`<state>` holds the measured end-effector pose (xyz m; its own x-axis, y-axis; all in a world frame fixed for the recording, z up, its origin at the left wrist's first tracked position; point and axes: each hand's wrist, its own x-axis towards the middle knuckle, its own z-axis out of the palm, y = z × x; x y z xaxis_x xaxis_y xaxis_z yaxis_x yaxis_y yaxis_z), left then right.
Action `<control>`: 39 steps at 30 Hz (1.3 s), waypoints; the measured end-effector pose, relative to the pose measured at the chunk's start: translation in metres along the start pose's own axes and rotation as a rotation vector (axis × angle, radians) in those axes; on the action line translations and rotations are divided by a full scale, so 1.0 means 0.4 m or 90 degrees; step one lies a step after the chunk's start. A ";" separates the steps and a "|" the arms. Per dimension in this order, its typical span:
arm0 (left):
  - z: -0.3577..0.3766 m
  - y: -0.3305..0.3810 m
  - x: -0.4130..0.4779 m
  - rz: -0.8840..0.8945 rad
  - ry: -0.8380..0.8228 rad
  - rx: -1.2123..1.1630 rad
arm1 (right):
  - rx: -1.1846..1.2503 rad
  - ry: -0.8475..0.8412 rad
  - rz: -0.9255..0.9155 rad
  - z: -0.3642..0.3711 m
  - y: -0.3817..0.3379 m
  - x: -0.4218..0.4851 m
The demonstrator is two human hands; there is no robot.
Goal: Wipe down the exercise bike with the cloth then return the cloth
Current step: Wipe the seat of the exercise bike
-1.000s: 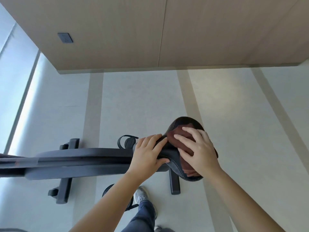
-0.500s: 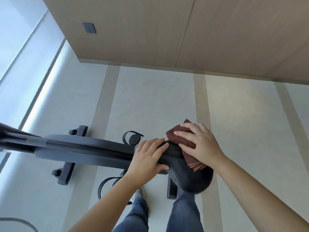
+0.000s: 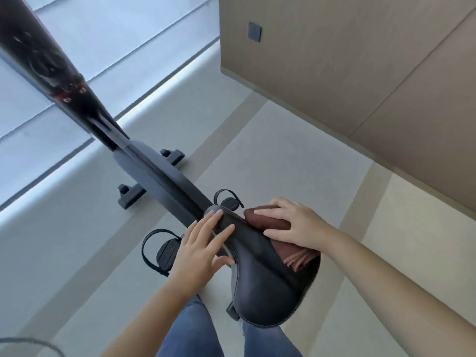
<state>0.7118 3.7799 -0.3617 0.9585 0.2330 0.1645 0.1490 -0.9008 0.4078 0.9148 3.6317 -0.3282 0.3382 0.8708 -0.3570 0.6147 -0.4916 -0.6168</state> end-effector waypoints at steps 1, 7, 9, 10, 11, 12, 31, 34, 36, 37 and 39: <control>-0.001 0.010 -0.006 -0.029 0.002 0.002 | 0.005 -0.001 -0.016 -0.003 0.011 -0.005; -0.009 0.048 -0.009 -0.154 -0.010 0.013 | 0.148 -0.048 -0.079 0.016 -0.051 0.130; -0.011 0.051 -0.007 -0.170 -0.009 0.013 | 0.197 -0.069 -0.114 0.041 -0.091 0.180; -0.011 0.054 -0.008 -0.180 -0.007 0.006 | 0.210 -0.081 -0.122 0.047 -0.099 0.188; -0.011 0.056 -0.008 -0.190 -0.004 -0.004 | 0.211 -0.096 -0.127 0.044 -0.094 0.186; -0.011 0.059 -0.008 -0.197 0.003 -0.012 | 0.201 -0.114 -0.131 0.032 -0.074 0.173; -0.024 0.065 0.010 -0.235 0.019 -0.025 | 0.106 -0.196 -0.164 -0.056 0.078 0.055; -0.027 0.069 0.012 -0.230 0.014 0.002 | 0.129 -0.168 -0.156 -0.072 0.094 0.024; -0.026 0.070 0.014 -0.232 0.016 0.004 | 0.148 -0.190 -0.148 -0.052 0.042 0.074; -0.026 0.070 0.013 -0.233 0.016 0.002 | 0.154 -0.192 -0.154 -0.036 0.011 0.104; -0.025 0.069 0.013 -0.230 0.013 0.008 | 0.153 -0.177 -0.171 -0.005 -0.038 0.150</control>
<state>0.7186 3.7599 -0.3405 0.8388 0.5436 0.0296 0.4799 -0.7639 0.4314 0.9272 3.6915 -0.3391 -0.0353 0.9480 -0.3163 0.4602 -0.2655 -0.8472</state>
